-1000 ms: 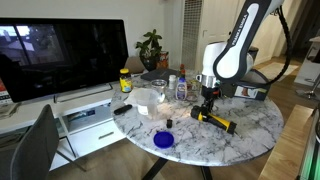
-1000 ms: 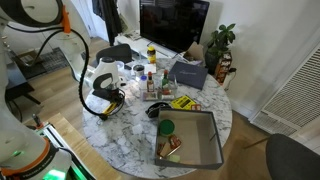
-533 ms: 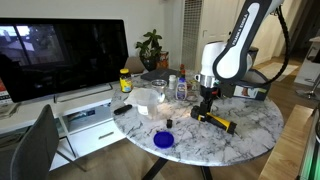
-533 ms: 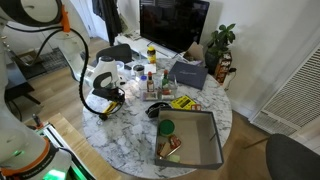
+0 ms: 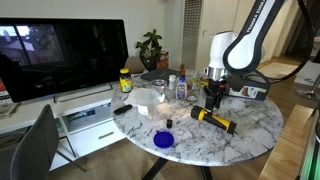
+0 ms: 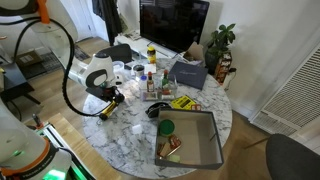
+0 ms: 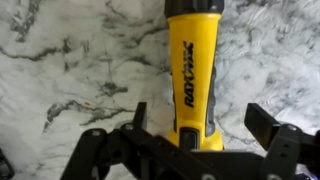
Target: Make the torch face the TV
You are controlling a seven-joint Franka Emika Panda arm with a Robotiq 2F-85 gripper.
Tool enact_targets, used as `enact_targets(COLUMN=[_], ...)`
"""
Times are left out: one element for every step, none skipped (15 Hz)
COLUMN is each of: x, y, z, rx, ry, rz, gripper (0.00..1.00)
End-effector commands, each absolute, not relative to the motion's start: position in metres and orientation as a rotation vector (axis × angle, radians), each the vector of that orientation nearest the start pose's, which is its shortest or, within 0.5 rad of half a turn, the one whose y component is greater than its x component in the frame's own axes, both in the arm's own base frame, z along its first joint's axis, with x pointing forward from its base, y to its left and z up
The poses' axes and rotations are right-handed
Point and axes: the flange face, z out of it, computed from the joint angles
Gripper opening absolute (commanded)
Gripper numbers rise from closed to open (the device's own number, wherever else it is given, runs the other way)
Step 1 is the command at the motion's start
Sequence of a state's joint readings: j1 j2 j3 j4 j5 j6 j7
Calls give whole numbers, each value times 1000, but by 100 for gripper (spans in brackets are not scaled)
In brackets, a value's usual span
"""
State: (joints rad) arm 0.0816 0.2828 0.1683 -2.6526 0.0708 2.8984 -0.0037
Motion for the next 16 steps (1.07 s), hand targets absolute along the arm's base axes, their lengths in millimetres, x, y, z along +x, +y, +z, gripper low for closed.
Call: enact_targets(x=[367, 364, 361, 385, 384, 388, 375, 366, 388, 388, 391, 392, 393, 393, 393, 393], y=[89, 87, 85, 89, 87, 84, 79, 73, 70, 63, 73, 68, 65, 63, 63, 63], z=[184, 193, 203, 214, 226, 240, 249, 259, 273, 281, 263, 272, 279, 282, 282, 282], rx=[-3065, -3056, -3050, -3039, -3045, -3054, -3059, -3061, -3074, -3093, -3066, -3075, -3078, -3081, -3081, -3082], ry=[-174, -157, -142, -133, -133, -126, -123, -125, -119, -138, -140, -145, -146, -147, -149, -150], rz=[29, 16, -10, -17, -26, -32, -41, -51, -45, -34, -46, -49, -55, -60, -59, -58], gripper=[100, 100, 100, 100, 100, 100, 100, 100, 100, 100, 100, 100, 100, 100, 100, 100])
